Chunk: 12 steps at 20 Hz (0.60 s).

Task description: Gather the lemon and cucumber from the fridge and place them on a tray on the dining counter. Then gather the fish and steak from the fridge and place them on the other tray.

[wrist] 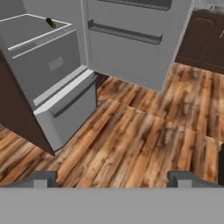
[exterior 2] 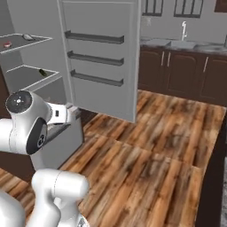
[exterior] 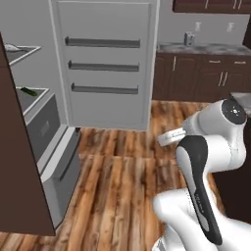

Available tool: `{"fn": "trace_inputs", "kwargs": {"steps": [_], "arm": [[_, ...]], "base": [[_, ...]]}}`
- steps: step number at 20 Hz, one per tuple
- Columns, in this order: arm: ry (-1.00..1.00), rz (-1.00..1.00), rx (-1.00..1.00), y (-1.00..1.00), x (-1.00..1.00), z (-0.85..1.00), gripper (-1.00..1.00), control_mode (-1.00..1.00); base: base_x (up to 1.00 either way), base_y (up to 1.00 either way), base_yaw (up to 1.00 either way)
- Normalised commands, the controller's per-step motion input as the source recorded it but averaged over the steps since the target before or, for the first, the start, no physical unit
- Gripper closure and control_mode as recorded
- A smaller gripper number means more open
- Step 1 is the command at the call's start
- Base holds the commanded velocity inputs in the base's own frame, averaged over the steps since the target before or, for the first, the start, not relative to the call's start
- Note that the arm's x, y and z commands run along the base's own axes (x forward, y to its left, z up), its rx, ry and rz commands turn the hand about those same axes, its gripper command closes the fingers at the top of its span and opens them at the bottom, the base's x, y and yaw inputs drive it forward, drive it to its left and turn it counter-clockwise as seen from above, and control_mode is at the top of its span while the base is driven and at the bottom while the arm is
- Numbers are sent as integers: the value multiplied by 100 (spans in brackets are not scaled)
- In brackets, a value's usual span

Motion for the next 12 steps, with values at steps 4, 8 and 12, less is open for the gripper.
{"fn": "trace_inputs", "kwargs": {"steps": [4,8,12], "arm": [[0,0,0,0,0,0,-100,100],[0,0,0,0,0,0,-100,100],[0,0,0,0,0,0,-100,100]], "base": [[85,31,36],[76,27,36],[68,21,35]]}}
